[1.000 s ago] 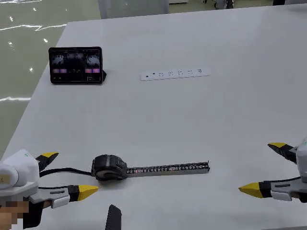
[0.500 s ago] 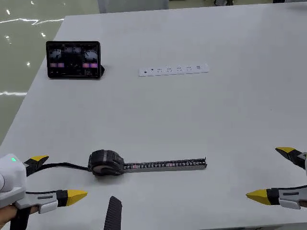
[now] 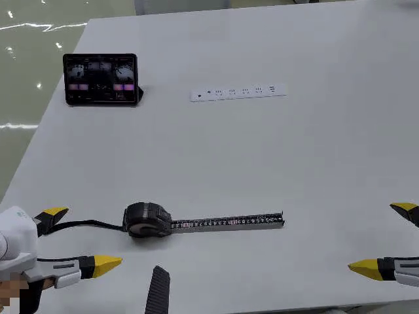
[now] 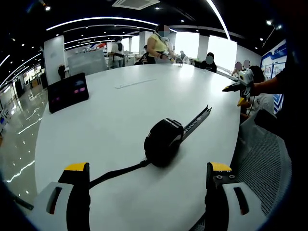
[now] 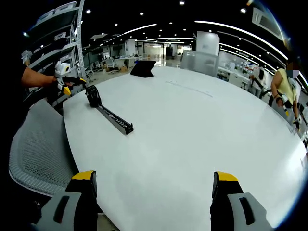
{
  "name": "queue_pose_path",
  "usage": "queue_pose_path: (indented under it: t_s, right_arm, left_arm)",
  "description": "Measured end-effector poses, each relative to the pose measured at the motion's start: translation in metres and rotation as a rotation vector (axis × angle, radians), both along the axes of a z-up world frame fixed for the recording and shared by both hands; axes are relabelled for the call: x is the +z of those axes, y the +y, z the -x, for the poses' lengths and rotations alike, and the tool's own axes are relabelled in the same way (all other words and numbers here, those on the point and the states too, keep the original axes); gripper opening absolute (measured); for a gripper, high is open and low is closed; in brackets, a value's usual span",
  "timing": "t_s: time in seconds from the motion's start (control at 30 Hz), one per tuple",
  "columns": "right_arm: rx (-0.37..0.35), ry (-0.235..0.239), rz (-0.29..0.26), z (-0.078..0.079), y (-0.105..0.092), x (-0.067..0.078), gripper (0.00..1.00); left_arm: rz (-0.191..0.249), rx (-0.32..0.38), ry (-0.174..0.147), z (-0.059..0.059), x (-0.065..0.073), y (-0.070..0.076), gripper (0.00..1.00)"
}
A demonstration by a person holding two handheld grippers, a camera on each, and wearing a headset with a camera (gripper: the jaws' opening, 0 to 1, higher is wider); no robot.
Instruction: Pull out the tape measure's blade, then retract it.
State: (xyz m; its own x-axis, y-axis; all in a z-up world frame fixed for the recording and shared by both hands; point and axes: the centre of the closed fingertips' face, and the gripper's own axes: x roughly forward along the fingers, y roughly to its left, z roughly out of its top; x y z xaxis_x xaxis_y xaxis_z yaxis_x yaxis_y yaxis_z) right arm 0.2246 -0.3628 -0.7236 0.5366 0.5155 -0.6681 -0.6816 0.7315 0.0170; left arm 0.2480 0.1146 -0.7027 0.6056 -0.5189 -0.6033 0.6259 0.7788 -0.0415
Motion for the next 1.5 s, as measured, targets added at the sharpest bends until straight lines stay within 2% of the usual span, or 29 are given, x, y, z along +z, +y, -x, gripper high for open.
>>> queue_pose_path:
  t_s: [0.37, 0.47, 0.7, 0.9, 1.03, 1.13, 1.23, 1.27, 1.33, 1.4, 1.5]
  right_arm:
    - [0.002, 0.013, 0.006, 0.006, -0.003, -0.001, 0.99]
    - [0.005, 0.017, 0.012, 0.007, -0.004, -0.001, 0.99]
    - [0.019, 0.020, 0.024, 0.008, -0.004, 0.002, 0.99]
    - [0.035, 0.014, 0.031, 0.004, -0.003, 0.008, 0.99]
    - [0.060, 0.015, 0.046, 0.000, 0.000, 0.012, 0.99]
    - [0.080, 0.021, 0.050, -0.003, 0.004, 0.016, 0.99]
    - [0.099, 0.026, 0.054, -0.006, 0.006, 0.016, 0.99]
    - [0.108, 0.026, 0.059, -0.007, 0.008, 0.017, 0.99]
    - [0.122, 0.022, 0.069, -0.009, 0.010, 0.018, 0.99]
    - [0.131, 0.016, 0.070, -0.012, 0.013, 0.021, 0.99]
    - [0.148, 0.020, 0.078, -0.014, 0.016, 0.023, 0.99]
  left_arm:
    - [0.007, 0.015, 0.009, 0.003, -0.004, 0.000, 0.99]
    - [-0.009, 0.027, 0.014, 0.003, -0.006, 0.003, 0.99]
    - [0.000, 0.008, 0.021, 0.004, -0.004, -0.001, 0.99]
    - [-0.001, -0.009, 0.007, 0.002, 0.000, -0.005, 0.99]
    - [0.029, 0.016, 0.006, -0.001, 0.006, -0.010, 0.99]
    - [0.027, 0.050, 0.003, -0.006, 0.007, -0.009, 0.99]
    - [0.033, 0.045, 0.006, -0.005, 0.007, -0.014, 0.99]
    - [0.019, 0.042, 0.010, -0.004, 0.005, -0.016, 0.99]
    - [0.028, 0.039, 0.011, -0.004, 0.006, -0.019, 0.99]
    - [0.044, 0.036, 0.030, -0.002, 0.005, -0.024, 0.99]
    - [0.048, 0.033, 0.030, -0.001, 0.005, -0.032, 0.99]
